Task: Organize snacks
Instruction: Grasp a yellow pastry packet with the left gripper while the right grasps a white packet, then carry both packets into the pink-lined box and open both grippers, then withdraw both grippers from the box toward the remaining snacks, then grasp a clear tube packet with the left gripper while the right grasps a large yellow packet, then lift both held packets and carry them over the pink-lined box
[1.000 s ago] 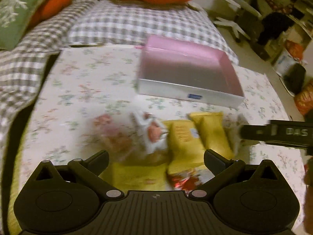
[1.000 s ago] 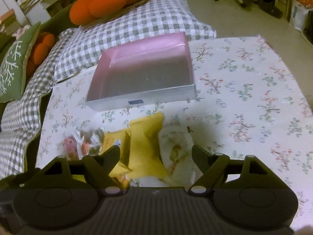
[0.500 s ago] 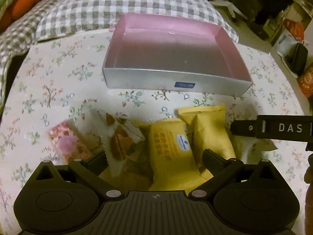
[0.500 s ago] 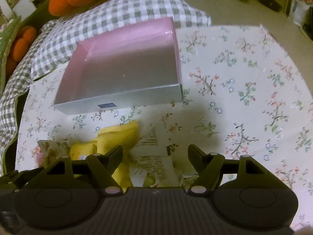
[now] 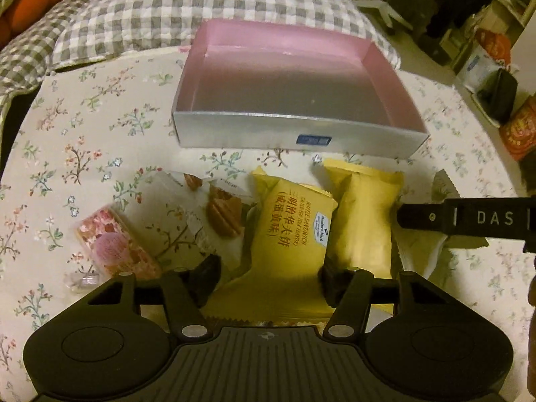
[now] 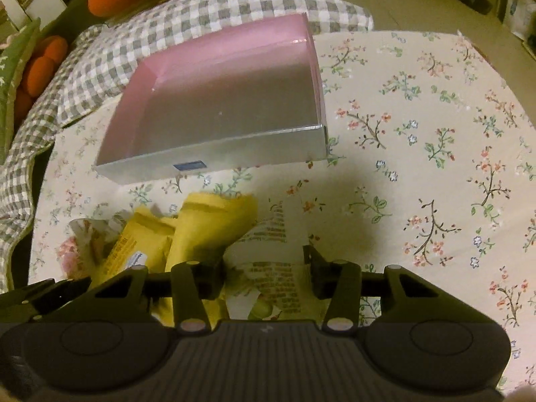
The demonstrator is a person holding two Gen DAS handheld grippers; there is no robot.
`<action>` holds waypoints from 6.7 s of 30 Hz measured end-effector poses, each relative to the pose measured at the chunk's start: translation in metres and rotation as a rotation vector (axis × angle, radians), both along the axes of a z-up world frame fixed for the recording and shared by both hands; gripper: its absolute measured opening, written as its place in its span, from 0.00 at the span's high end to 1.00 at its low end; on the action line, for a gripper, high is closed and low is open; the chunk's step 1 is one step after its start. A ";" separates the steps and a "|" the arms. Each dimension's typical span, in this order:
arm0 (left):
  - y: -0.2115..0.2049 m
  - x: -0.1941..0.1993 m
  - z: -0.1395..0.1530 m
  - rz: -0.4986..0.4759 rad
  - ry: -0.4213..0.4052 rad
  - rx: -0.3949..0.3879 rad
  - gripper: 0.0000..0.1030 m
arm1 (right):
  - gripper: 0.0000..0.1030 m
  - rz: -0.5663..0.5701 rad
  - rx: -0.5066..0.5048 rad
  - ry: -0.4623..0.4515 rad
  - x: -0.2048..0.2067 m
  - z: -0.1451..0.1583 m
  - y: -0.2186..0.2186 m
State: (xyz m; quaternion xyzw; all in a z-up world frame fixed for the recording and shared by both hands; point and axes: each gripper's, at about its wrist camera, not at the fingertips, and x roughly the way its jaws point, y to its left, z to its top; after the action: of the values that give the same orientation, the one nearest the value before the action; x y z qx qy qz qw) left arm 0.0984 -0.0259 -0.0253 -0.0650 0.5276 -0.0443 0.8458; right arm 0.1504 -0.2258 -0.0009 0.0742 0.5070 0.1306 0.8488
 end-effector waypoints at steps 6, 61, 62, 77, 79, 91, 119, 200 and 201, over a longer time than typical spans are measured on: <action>0.010 0.003 0.018 -0.004 -0.034 -0.044 0.43 | 0.58 -0.029 0.014 -0.025 0.005 0.006 -0.012; 0.055 0.113 0.037 0.125 -0.230 0.027 0.29 | 0.44 -0.100 0.053 -0.106 0.082 0.024 0.011; 0.060 0.108 0.041 0.134 -0.220 0.026 0.29 | 0.43 -0.101 0.047 -0.107 0.080 0.024 0.009; 0.086 0.024 0.074 0.178 -0.112 0.030 0.22 | 0.29 -0.047 0.067 0.009 0.016 0.039 0.011; 0.083 0.014 0.075 0.169 -0.095 0.012 0.21 | 0.26 -0.042 0.088 0.019 0.005 0.044 0.013; 0.088 -0.039 0.059 0.174 -0.020 0.003 0.17 | 0.16 -0.002 0.039 0.030 -0.034 0.047 0.026; 0.110 -0.053 -0.005 0.225 0.153 0.042 0.17 | 0.09 -0.087 0.032 0.138 -0.031 0.005 0.001; 0.095 -0.049 -0.007 0.070 0.134 0.124 0.84 | 0.63 0.100 -0.040 0.009 -0.018 -0.009 0.049; 0.095 -0.050 -0.006 0.073 0.133 0.114 0.84 | 0.63 0.100 -0.039 0.010 -0.018 -0.009 0.048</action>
State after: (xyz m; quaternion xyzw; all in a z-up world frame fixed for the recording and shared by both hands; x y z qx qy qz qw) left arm 0.0489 0.0695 -0.0310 -0.0388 0.5817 0.0212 0.8122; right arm 0.1322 -0.1775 -0.0102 0.0330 0.5169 0.1628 0.8398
